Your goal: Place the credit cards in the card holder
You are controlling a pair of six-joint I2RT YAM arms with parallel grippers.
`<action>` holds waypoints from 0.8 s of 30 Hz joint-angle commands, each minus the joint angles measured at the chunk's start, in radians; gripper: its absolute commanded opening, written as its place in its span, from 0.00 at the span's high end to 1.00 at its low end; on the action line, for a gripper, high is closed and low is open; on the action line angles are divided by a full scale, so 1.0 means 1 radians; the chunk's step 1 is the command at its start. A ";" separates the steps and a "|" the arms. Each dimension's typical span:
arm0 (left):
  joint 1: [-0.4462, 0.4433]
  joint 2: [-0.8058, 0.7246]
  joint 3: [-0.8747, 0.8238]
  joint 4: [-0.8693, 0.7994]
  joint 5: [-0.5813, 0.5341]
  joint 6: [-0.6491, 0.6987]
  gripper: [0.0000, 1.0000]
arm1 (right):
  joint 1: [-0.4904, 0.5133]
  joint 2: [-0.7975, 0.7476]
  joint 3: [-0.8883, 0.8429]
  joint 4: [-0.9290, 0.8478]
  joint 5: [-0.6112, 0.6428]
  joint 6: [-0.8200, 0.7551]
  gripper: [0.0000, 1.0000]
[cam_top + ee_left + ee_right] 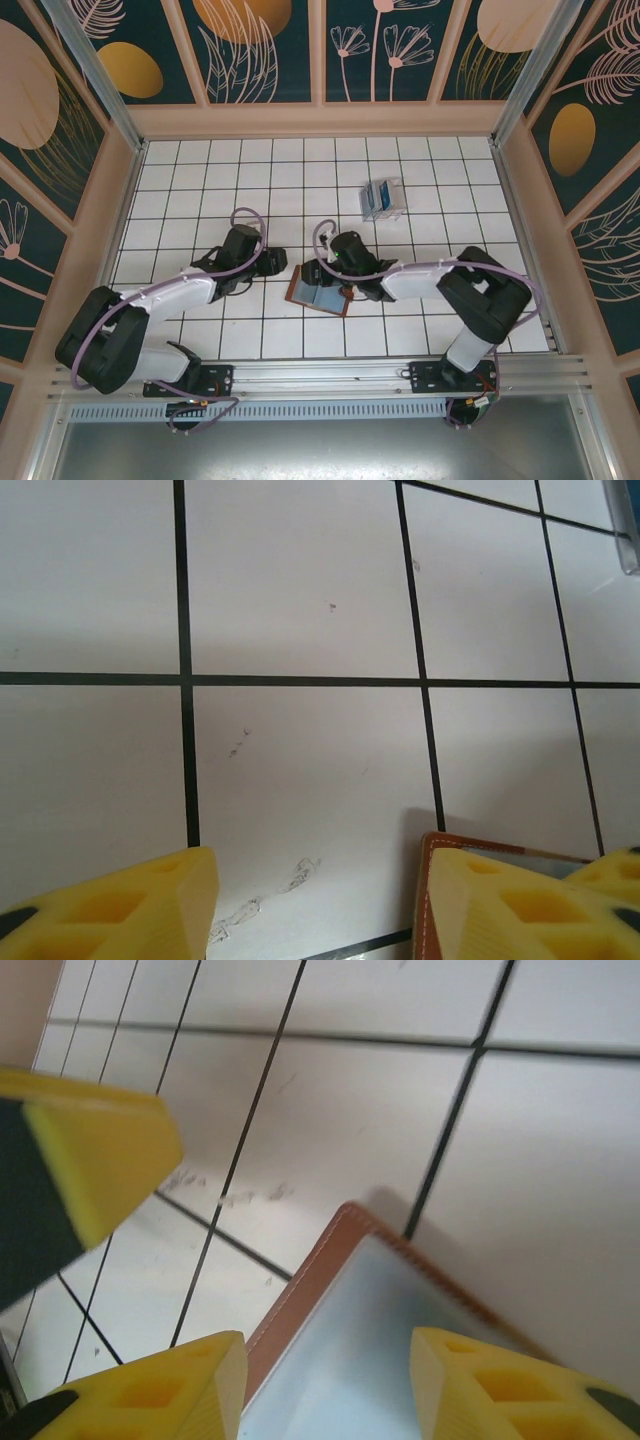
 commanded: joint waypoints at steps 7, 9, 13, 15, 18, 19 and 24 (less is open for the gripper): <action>0.007 -0.119 -0.057 0.113 0.064 0.007 0.01 | -0.145 -0.197 0.152 -0.321 0.259 -0.220 0.45; 0.006 -0.125 -0.060 0.123 0.083 0.010 0.01 | -0.171 -0.214 0.193 -0.387 0.424 -0.220 0.28; 0.007 -0.143 -0.043 0.103 0.108 0.007 0.01 | -0.279 -0.171 0.310 -0.518 0.499 -0.247 0.01; 0.006 -0.159 -0.036 0.090 0.102 0.013 0.01 | -0.357 -0.109 0.382 -0.572 0.357 -0.305 0.01; 0.007 -0.175 -0.024 0.054 0.072 0.021 0.01 | -0.456 -0.004 0.486 -0.655 0.235 -0.343 0.01; 0.006 -0.179 -0.012 0.028 0.061 0.024 0.01 | -0.490 0.027 0.516 -0.674 0.162 -0.354 0.01; 0.006 -0.212 -0.046 0.004 0.012 -0.003 0.01 | -0.592 0.149 0.641 -0.748 -0.031 -0.390 0.09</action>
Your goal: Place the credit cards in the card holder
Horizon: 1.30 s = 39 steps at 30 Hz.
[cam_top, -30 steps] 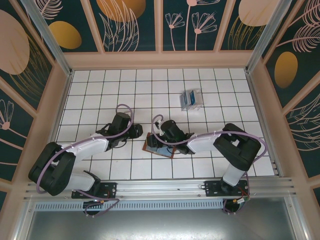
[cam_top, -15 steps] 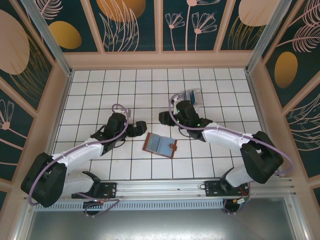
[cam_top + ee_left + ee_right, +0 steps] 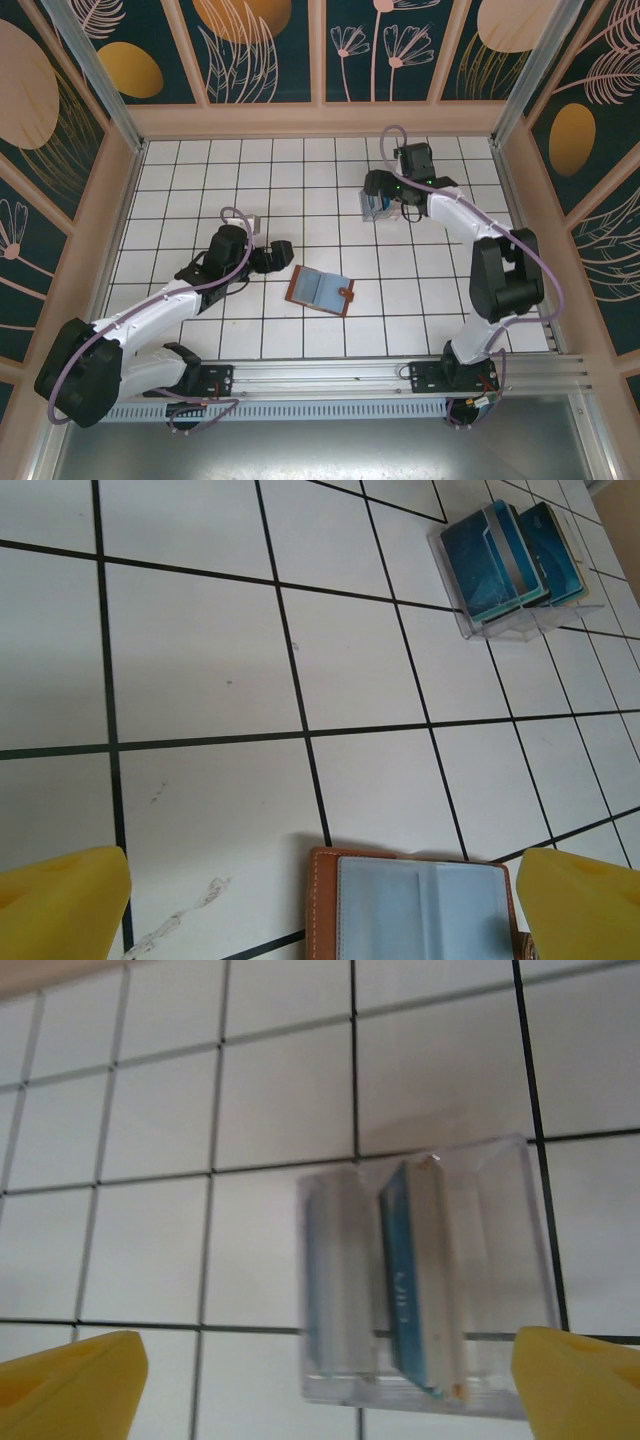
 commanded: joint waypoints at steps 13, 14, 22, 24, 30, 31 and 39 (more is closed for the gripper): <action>0.006 -0.096 -0.058 -0.065 -0.083 -0.043 0.01 | -0.042 0.226 0.216 -0.219 -0.095 -0.109 0.18; 0.006 -0.094 -0.059 -0.069 -0.084 -0.043 0.01 | -0.041 0.228 0.218 -0.222 -0.093 -0.112 0.18; 0.008 -0.098 -0.056 -0.074 -0.088 -0.046 0.01 | -0.037 0.233 0.239 -0.209 -0.187 -0.124 0.21; 0.006 -0.101 -0.054 -0.083 -0.091 -0.045 0.01 | -0.035 0.232 0.245 -0.207 -0.213 -0.131 0.23; 0.007 -0.112 -0.068 -0.077 -0.093 -0.050 0.01 | -0.036 0.240 0.244 -0.206 -0.256 -0.131 0.27; 0.007 -0.115 -0.071 -0.074 -0.095 -0.052 0.01 | -0.035 0.239 0.243 -0.202 -0.269 -0.131 0.28; 0.007 -0.119 -0.089 -0.058 -0.100 -0.066 0.01 | -0.047 0.234 0.228 -0.188 -0.296 -0.126 0.36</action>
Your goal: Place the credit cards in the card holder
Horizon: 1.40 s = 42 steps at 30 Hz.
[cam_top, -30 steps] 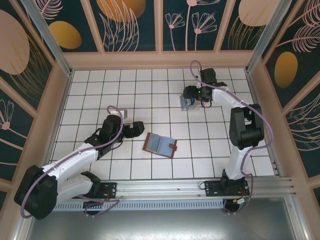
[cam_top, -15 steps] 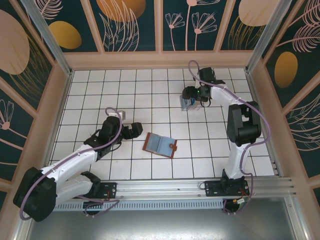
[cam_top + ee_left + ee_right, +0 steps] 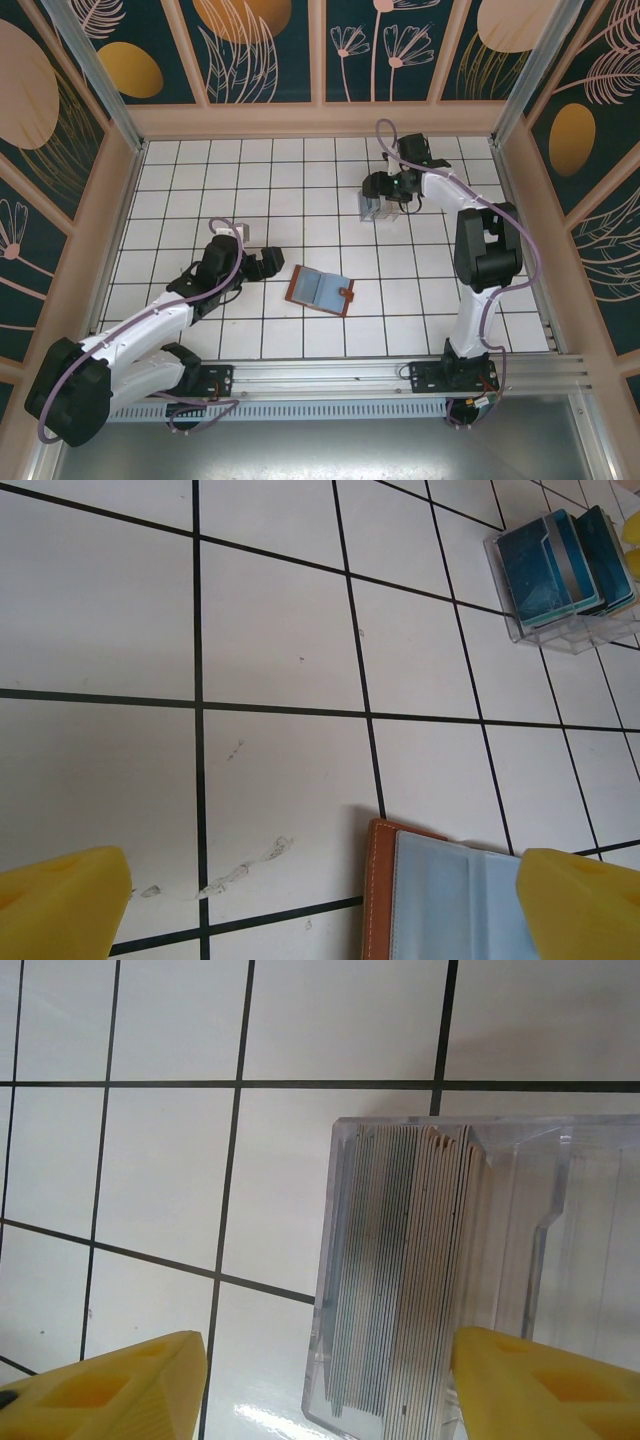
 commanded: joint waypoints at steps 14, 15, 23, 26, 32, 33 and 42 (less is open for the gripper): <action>0.006 0.026 -0.012 0.033 -0.006 -0.028 0.01 | -0.006 0.077 0.033 -0.002 -0.010 0.010 0.32; 0.007 0.031 -0.012 0.035 -0.005 -0.027 0.01 | -0.003 0.074 0.030 0.003 -0.015 0.009 0.32; 0.007 0.052 -0.001 0.045 -0.003 -0.030 0.01 | -0.001 0.038 0.011 0.039 -0.082 0.002 0.40; 0.007 0.060 0.007 0.036 0.001 -0.029 0.01 | -0.001 0.021 0.001 0.059 -0.100 0.006 0.42; 0.006 0.077 0.003 0.058 0.029 -0.044 0.01 | -0.003 0.001 -0.027 0.088 -0.093 0.015 0.47; 0.007 0.079 -0.001 0.062 0.027 -0.047 0.01 | -0.003 -0.001 -0.028 0.091 -0.093 0.015 0.48; 0.007 0.087 -0.006 0.074 0.023 -0.050 0.01 | -0.008 -0.026 -0.064 0.131 -0.097 0.023 0.56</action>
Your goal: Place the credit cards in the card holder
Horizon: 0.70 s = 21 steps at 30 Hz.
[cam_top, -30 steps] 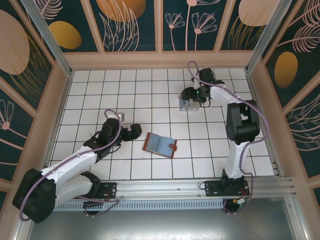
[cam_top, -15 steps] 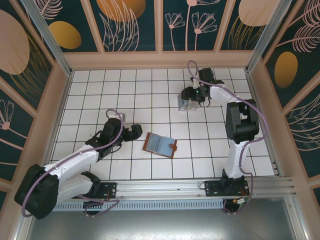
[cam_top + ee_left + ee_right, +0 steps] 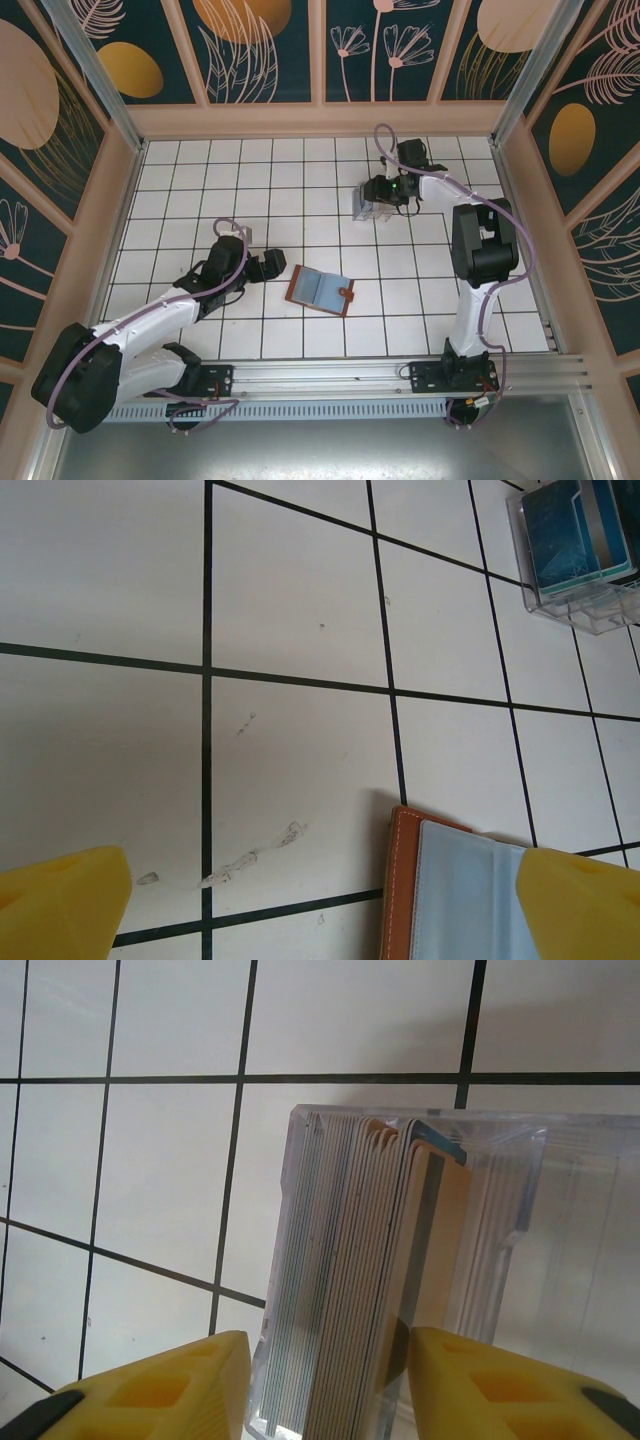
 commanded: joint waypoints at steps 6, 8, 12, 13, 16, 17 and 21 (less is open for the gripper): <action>0.006 0.007 -0.002 0.033 0.007 -0.015 0.01 | -0.006 -0.077 -0.040 0.063 -0.050 0.012 0.60; 0.006 0.008 0.001 0.028 0.008 -0.014 0.01 | -0.006 -0.080 -0.044 0.068 -0.056 0.016 0.61; 0.006 0.005 -0.003 0.031 0.005 -0.017 0.01 | -0.008 -0.076 -0.040 0.068 -0.058 0.016 0.64; 0.006 0.007 -0.005 0.038 0.005 -0.017 0.01 | -0.008 -0.078 -0.043 0.070 -0.059 0.017 0.65; 0.006 0.014 0.009 0.019 0.013 -0.012 0.01 | -0.010 -0.079 -0.042 0.066 -0.059 0.016 0.68; 0.007 0.014 0.010 0.017 0.013 -0.012 0.01 | -0.008 -0.080 -0.040 0.063 -0.054 0.016 0.69; 0.007 0.018 0.005 0.028 0.011 -0.014 0.01 | -0.013 -0.087 -0.052 0.071 -0.048 0.020 0.75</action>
